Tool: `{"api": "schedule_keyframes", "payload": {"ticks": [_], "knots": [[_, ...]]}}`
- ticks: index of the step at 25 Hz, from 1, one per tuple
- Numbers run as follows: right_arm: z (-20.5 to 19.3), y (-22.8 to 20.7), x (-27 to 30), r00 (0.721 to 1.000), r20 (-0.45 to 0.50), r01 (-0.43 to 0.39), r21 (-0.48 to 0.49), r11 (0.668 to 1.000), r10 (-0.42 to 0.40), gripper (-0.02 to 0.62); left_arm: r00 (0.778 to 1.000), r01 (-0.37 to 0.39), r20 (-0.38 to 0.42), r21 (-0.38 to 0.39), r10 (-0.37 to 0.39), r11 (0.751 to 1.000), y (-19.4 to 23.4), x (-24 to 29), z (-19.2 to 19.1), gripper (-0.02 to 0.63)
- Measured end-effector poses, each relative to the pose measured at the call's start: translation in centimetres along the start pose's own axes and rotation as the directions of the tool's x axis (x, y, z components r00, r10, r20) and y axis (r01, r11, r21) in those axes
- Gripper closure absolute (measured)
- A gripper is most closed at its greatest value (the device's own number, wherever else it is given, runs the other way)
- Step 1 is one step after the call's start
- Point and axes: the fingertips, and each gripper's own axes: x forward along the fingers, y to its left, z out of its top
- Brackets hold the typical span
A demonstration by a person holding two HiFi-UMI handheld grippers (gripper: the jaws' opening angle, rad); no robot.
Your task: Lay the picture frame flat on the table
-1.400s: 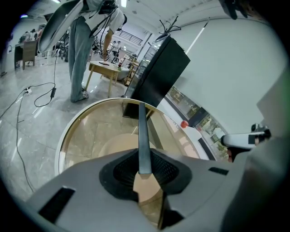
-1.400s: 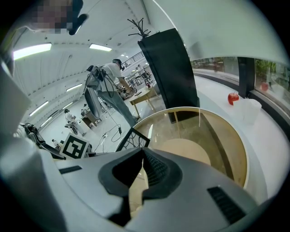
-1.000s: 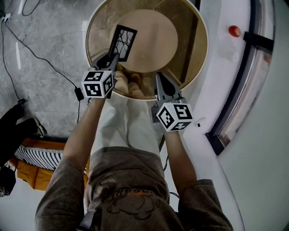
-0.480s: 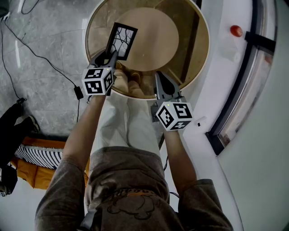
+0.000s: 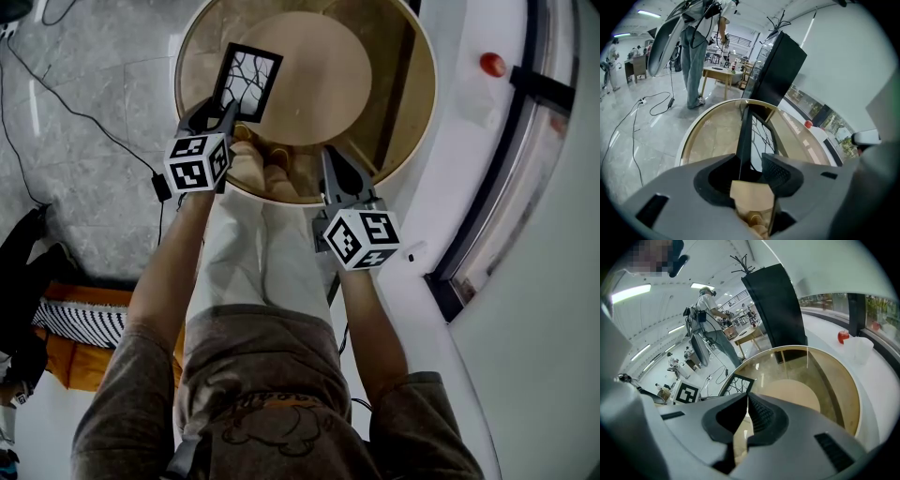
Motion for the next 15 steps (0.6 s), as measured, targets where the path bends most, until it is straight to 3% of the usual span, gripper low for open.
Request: {"api": "schedule_keyframes", "payload": {"ticks": [15], "knots": [[-0.48,-0.29,0.87,1.000,-0.020,-0.013,-0.004,1.000,0.013,0.574,0.999,-0.048,0.010,0.028,0.048,0.998,0.62,0.52,-0.58,0.410]]}}
